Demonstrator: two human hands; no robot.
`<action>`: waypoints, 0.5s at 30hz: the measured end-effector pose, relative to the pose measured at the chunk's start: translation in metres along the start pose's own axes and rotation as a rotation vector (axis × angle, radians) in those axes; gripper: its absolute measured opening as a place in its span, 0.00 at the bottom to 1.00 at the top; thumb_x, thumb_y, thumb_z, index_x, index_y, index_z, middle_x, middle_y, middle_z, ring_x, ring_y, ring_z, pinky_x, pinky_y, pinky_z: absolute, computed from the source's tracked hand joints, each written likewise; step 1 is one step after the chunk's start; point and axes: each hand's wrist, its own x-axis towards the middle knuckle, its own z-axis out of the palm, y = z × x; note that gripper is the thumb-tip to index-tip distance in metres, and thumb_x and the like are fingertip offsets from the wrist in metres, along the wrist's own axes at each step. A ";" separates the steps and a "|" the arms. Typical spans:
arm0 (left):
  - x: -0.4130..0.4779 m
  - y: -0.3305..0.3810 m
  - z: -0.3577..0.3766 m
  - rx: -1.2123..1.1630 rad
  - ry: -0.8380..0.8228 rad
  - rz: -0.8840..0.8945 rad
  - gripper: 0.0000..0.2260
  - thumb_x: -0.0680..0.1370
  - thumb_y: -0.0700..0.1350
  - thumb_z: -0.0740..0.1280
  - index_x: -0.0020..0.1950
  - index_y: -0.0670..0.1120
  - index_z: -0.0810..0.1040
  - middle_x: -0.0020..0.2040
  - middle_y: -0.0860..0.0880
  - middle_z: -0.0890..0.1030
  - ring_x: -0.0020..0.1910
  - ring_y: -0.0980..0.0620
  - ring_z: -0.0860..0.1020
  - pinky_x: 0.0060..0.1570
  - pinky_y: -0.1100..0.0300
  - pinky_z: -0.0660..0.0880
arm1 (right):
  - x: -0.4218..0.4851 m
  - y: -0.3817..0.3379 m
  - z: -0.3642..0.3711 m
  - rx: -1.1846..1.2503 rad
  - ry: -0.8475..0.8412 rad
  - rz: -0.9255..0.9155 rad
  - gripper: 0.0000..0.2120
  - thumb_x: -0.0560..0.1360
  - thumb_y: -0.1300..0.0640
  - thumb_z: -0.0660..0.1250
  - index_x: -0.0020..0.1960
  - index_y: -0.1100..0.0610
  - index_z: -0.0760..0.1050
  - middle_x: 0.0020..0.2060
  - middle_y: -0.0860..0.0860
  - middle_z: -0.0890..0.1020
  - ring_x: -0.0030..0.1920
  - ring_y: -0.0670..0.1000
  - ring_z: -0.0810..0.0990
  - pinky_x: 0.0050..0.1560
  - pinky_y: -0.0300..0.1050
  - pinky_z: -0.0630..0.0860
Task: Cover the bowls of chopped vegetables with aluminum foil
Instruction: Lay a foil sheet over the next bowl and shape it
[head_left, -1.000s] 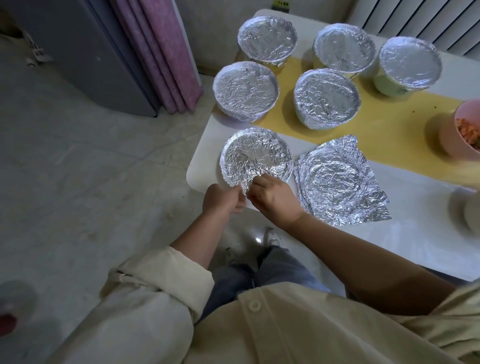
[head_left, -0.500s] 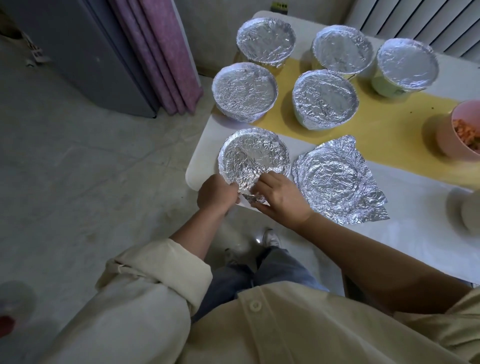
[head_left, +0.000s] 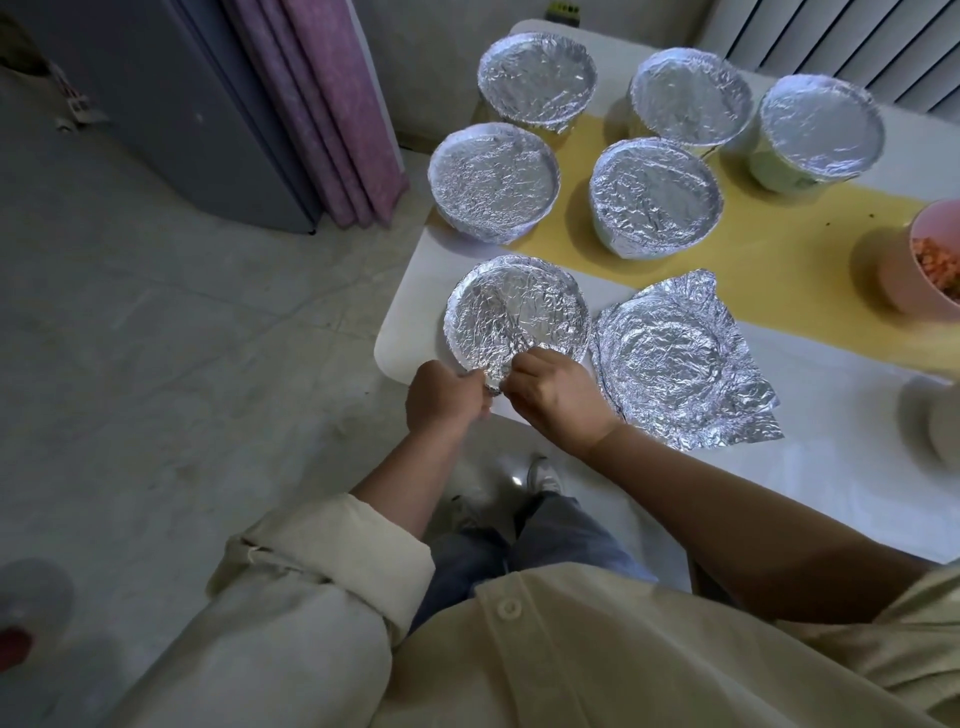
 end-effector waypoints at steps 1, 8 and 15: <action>0.000 0.001 0.000 0.016 0.011 0.004 0.12 0.72 0.45 0.65 0.33 0.41 0.82 0.29 0.46 0.84 0.33 0.47 0.85 0.50 0.50 0.82 | 0.001 -0.001 0.001 0.004 0.003 0.004 0.06 0.70 0.67 0.71 0.36 0.60 0.78 0.34 0.54 0.76 0.35 0.56 0.74 0.35 0.46 0.65; -0.006 0.005 -0.001 -0.040 -0.003 -0.037 0.10 0.73 0.48 0.68 0.39 0.42 0.83 0.31 0.50 0.84 0.30 0.51 0.84 0.41 0.59 0.79 | -0.001 0.000 0.003 -0.002 0.006 -0.005 0.05 0.70 0.67 0.71 0.37 0.60 0.79 0.33 0.54 0.75 0.35 0.56 0.74 0.34 0.47 0.67; -0.005 0.005 0.009 -0.151 0.061 -0.085 0.08 0.73 0.41 0.68 0.35 0.40 0.80 0.29 0.46 0.83 0.31 0.48 0.85 0.47 0.48 0.83 | 0.001 -0.002 0.009 -0.002 -0.003 0.013 0.05 0.70 0.66 0.69 0.36 0.60 0.78 0.33 0.54 0.75 0.34 0.56 0.75 0.31 0.47 0.71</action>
